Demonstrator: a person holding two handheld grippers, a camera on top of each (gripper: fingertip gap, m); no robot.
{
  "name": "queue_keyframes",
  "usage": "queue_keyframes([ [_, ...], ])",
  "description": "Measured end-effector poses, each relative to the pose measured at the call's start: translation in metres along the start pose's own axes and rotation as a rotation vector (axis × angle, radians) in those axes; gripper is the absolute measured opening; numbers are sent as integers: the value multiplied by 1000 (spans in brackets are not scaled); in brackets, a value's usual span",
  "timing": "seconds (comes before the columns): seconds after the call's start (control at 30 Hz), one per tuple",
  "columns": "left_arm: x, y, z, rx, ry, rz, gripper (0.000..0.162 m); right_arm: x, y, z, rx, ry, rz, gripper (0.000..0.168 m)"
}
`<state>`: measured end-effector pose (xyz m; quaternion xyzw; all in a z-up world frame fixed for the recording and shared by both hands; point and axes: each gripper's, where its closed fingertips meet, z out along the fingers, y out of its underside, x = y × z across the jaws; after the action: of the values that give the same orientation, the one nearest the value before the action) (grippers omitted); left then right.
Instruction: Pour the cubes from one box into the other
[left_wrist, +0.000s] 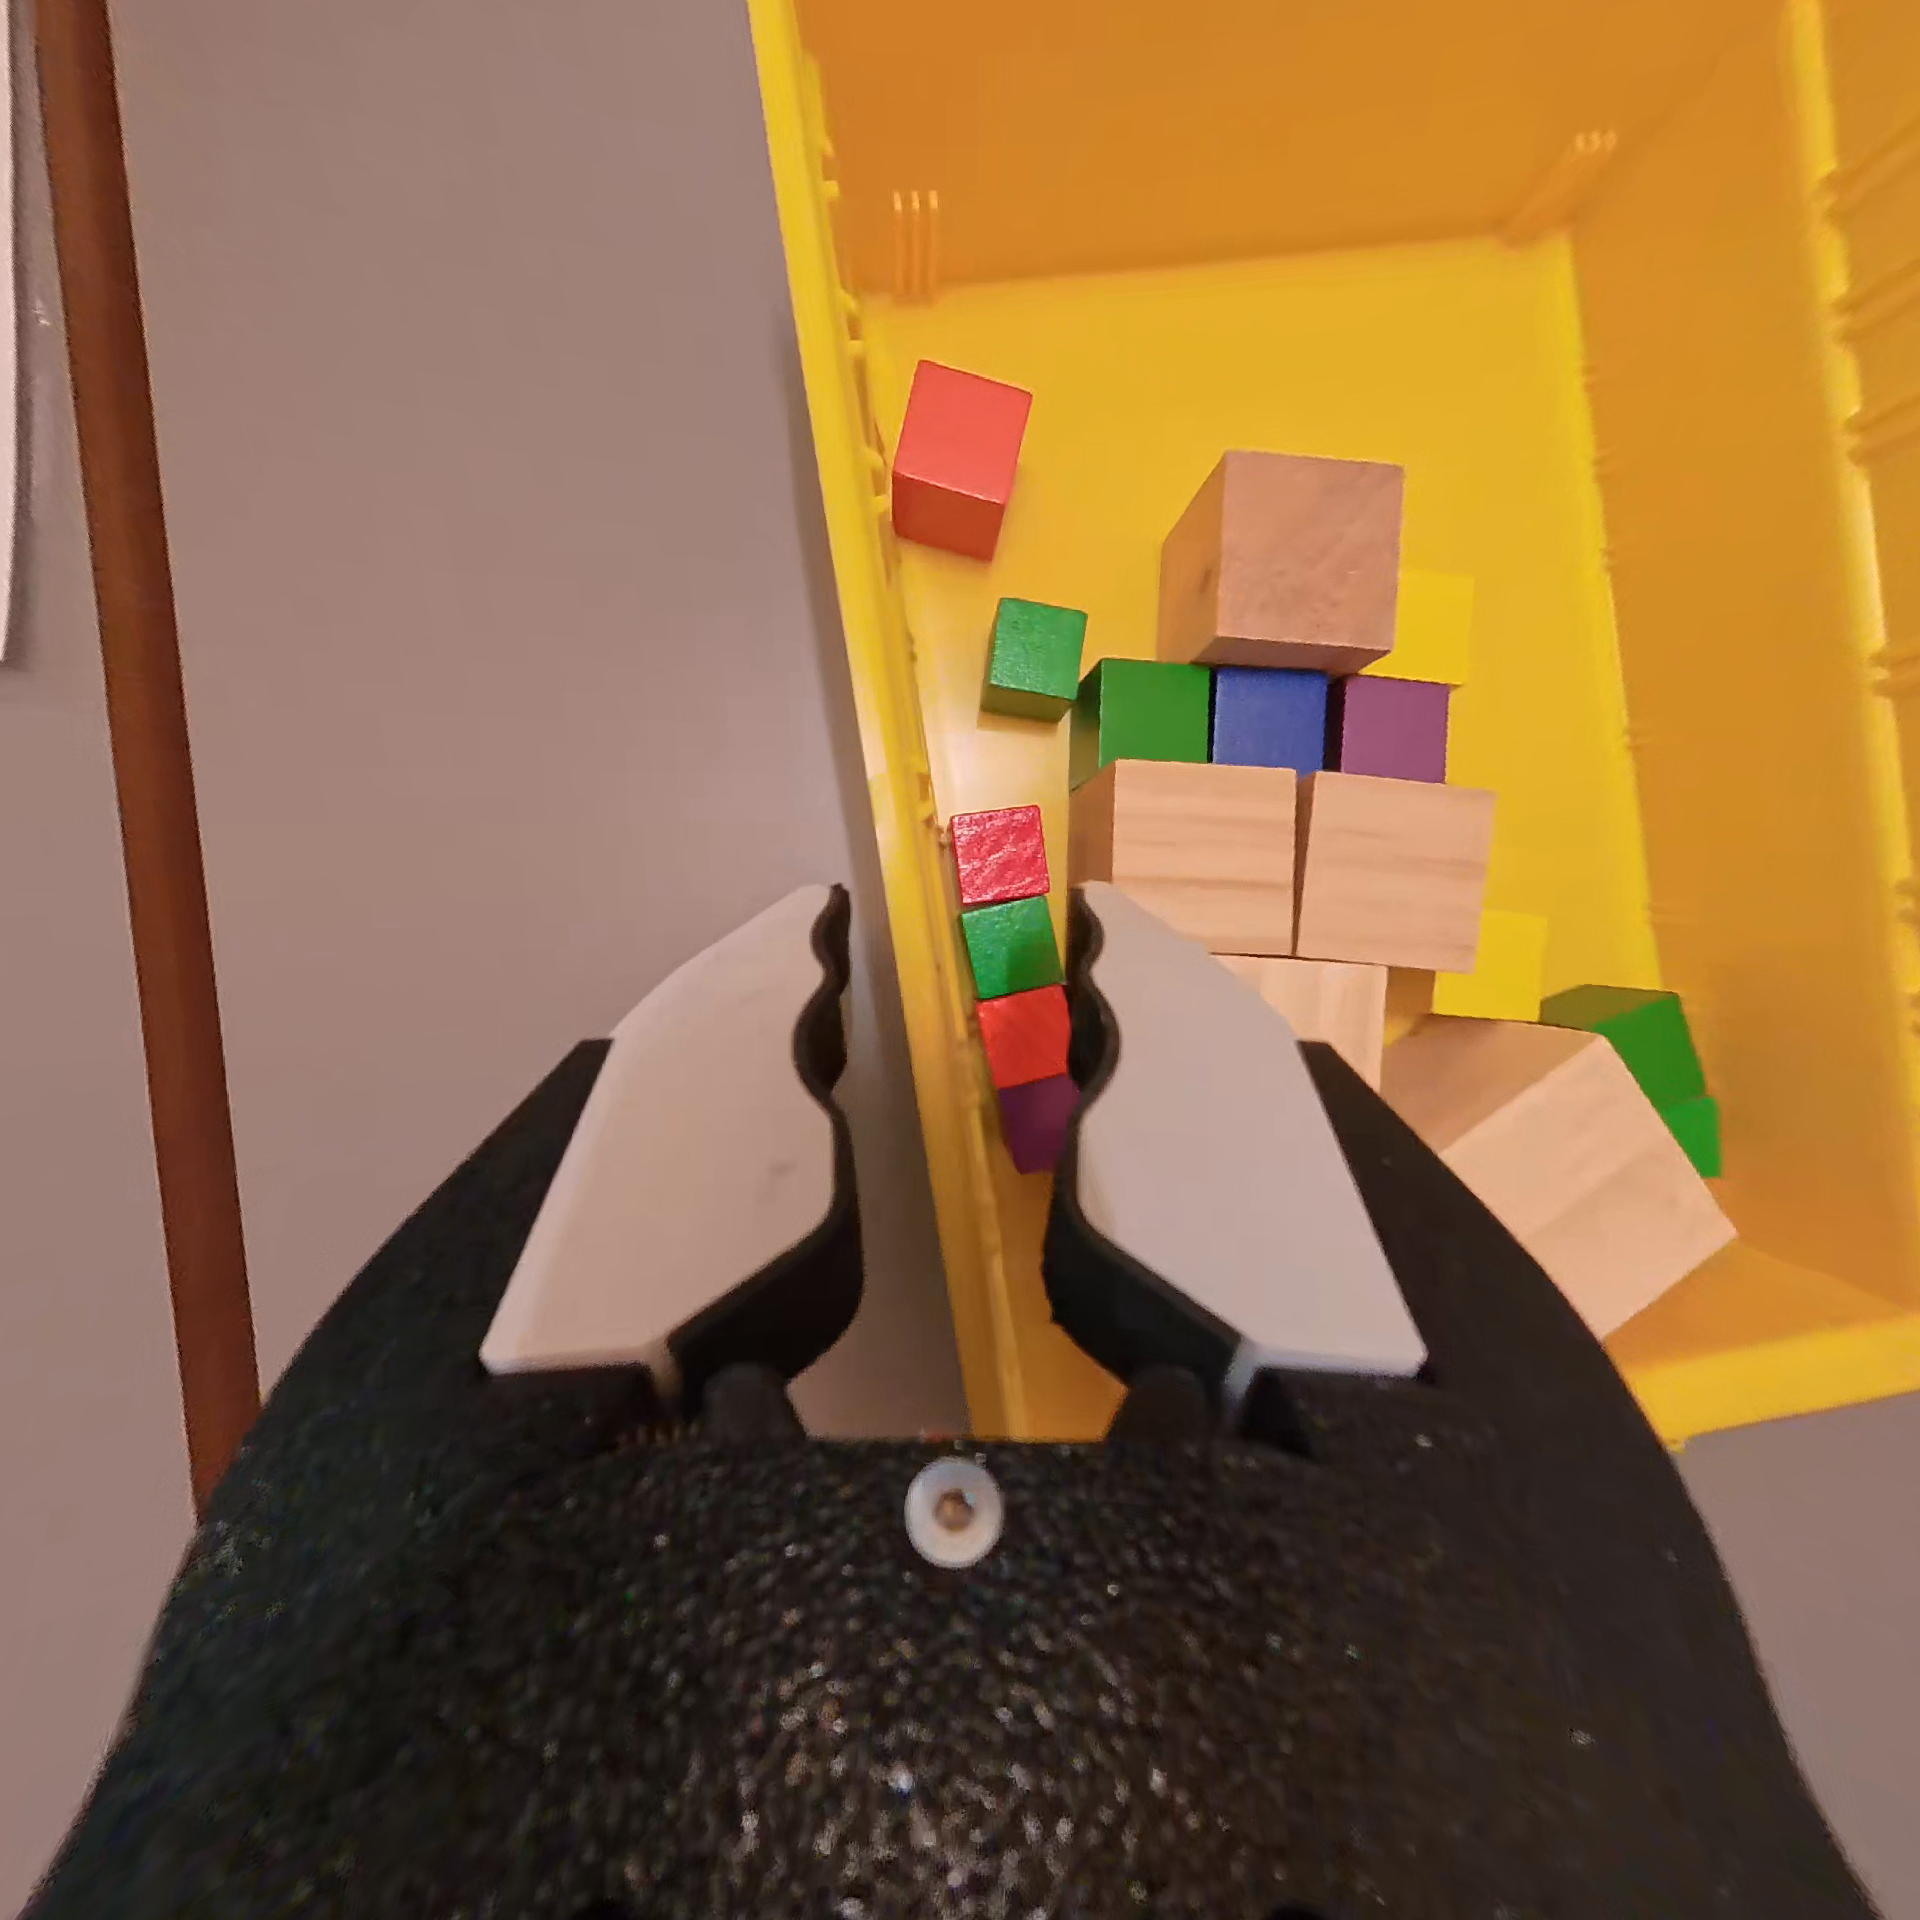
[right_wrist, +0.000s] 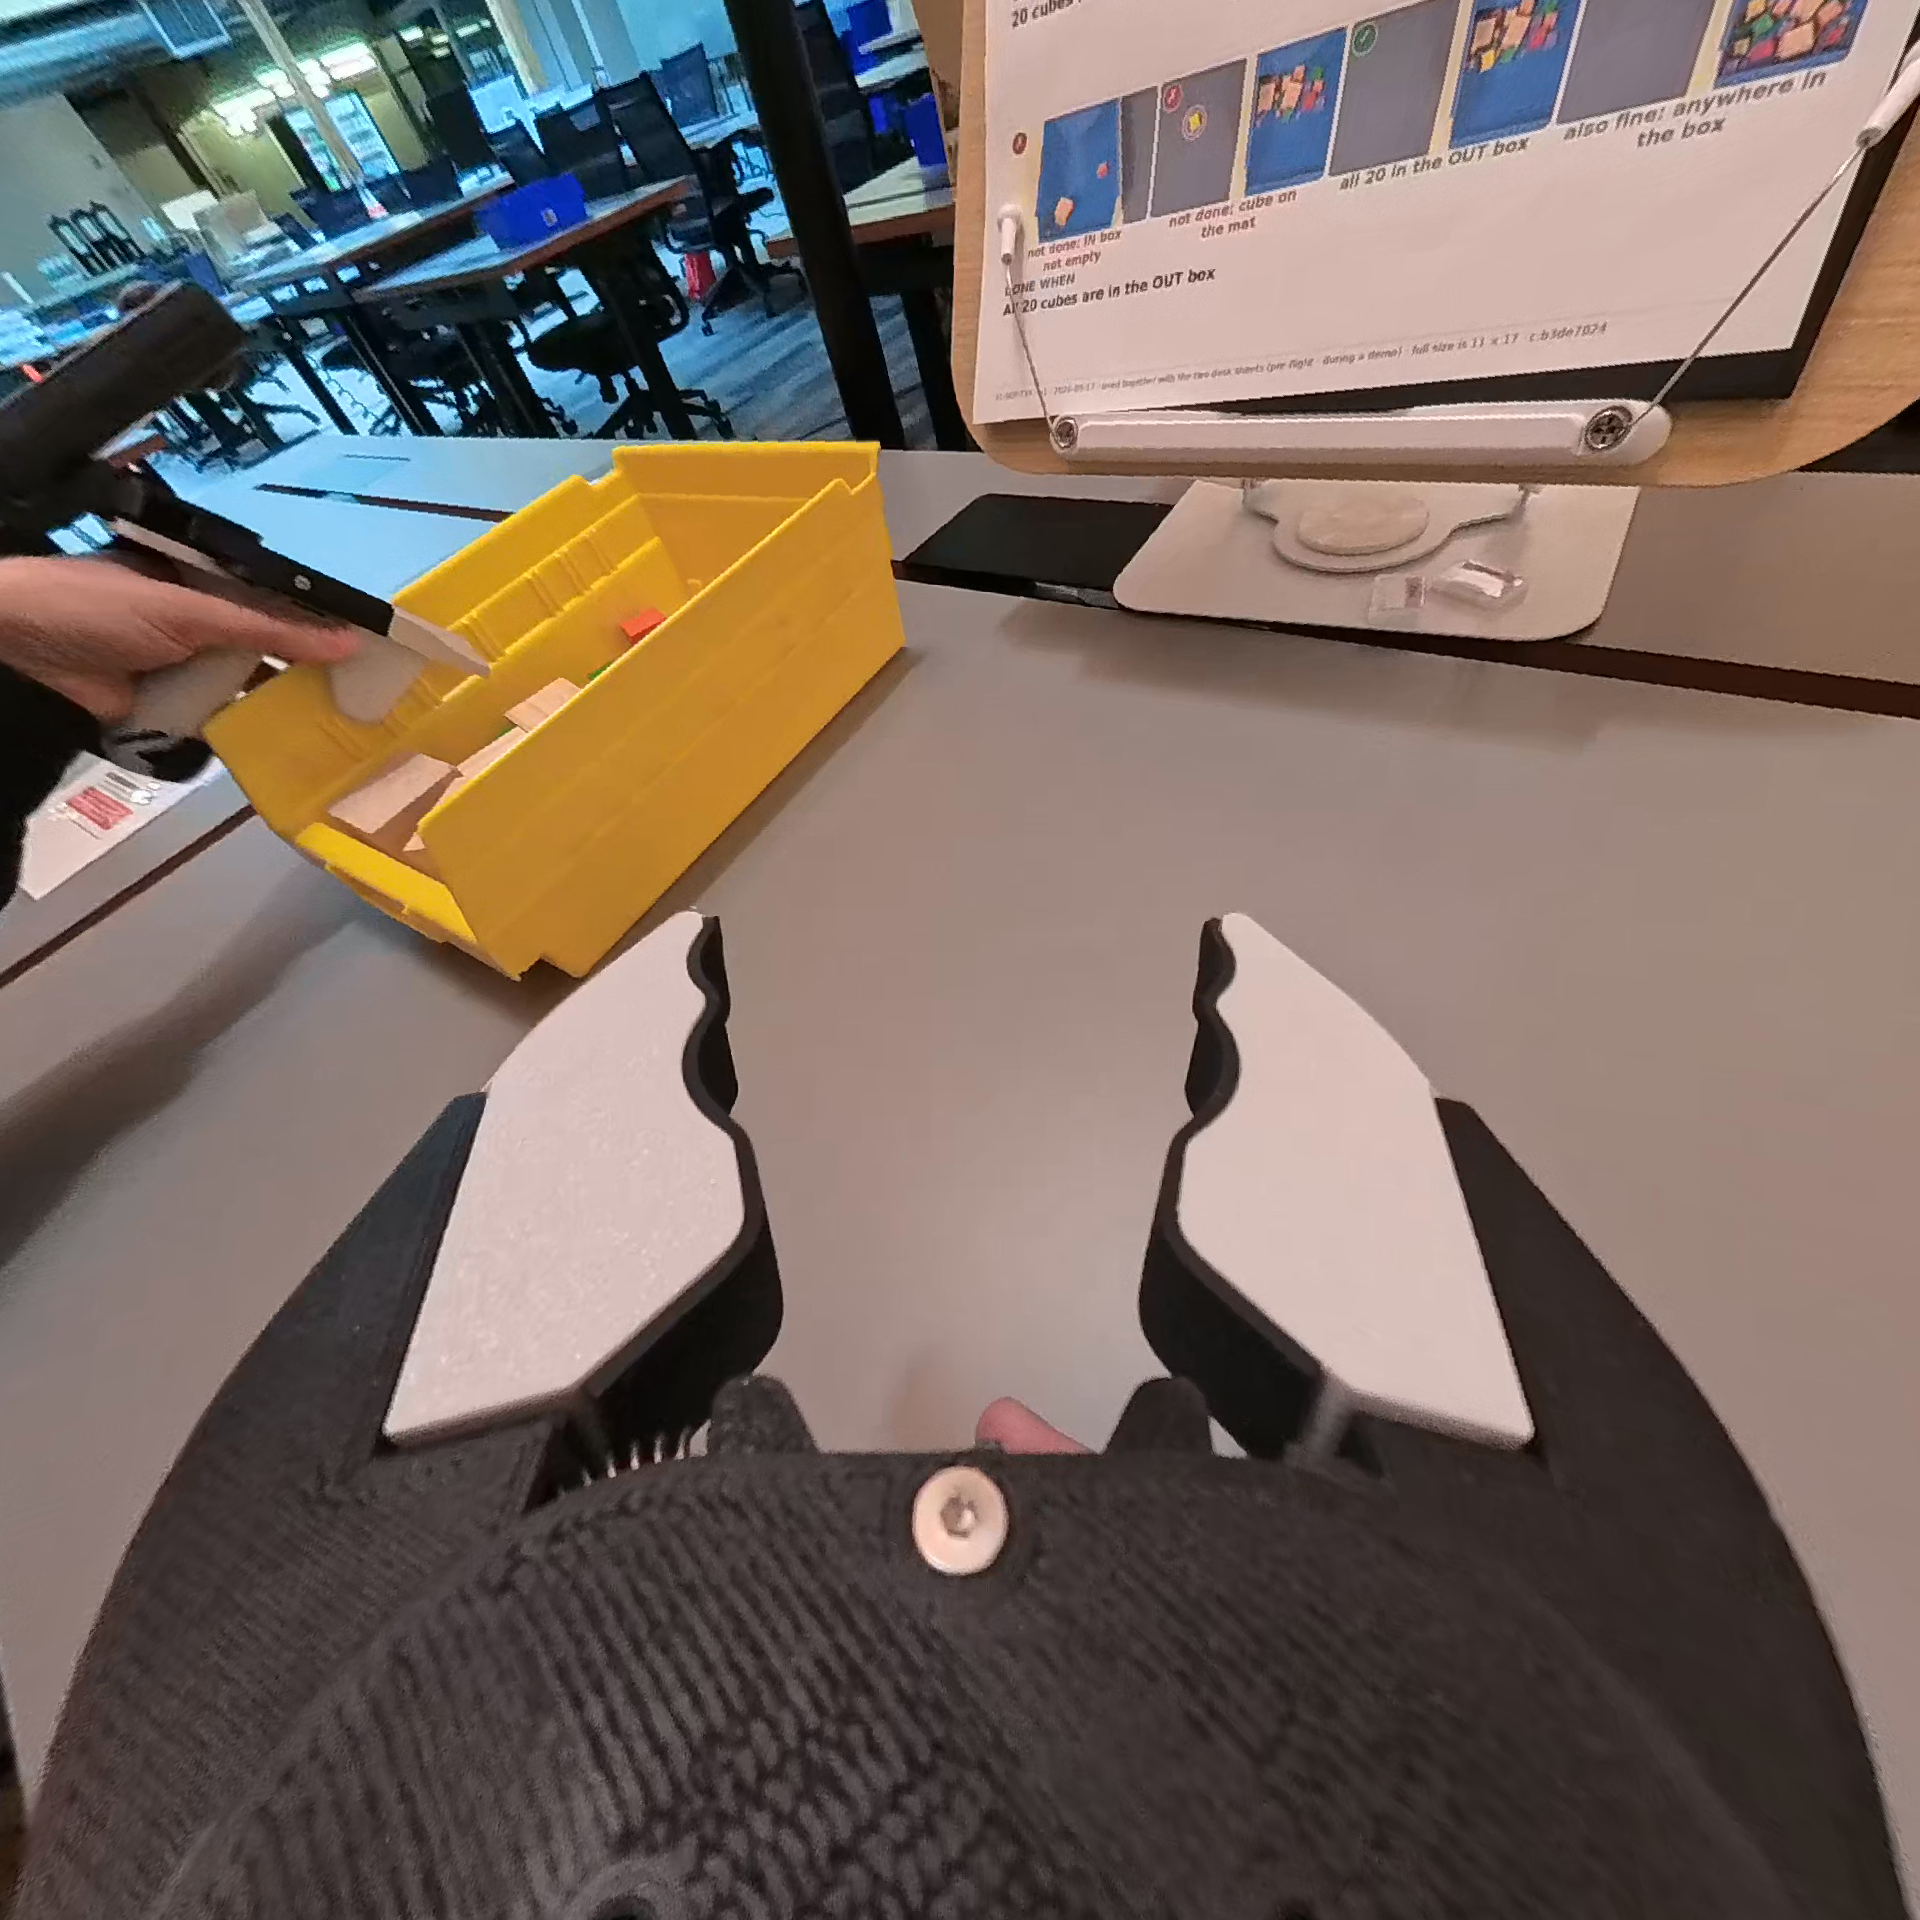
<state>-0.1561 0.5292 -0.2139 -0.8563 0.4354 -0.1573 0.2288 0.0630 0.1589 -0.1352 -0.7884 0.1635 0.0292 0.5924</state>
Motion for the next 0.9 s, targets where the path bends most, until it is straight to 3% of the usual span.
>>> queue_keyframes([
  [0.07, -1, 1, 0, 12, -5, 0, 32, -3, 0, 0, 11, -10, 14, 86],
  [0.2, -4, 3, 1, 40, -31, 15, 4, -9, 2, 2, 7, -30, 13, 86],
  [0.53, 38, 26, -11, 83, -72, 20, 4, -22, 14, 26, -77, -56, -38, 85],
  [0.77, 97, 42, -17, 63, 7, 53, 5, -53, 10, 77, -172, -95, -91, 86],
  [0.9, 99, 34, -23, 88, -23, 81, 14, -60, 17, 103, -228, -50, -105, 85],
])
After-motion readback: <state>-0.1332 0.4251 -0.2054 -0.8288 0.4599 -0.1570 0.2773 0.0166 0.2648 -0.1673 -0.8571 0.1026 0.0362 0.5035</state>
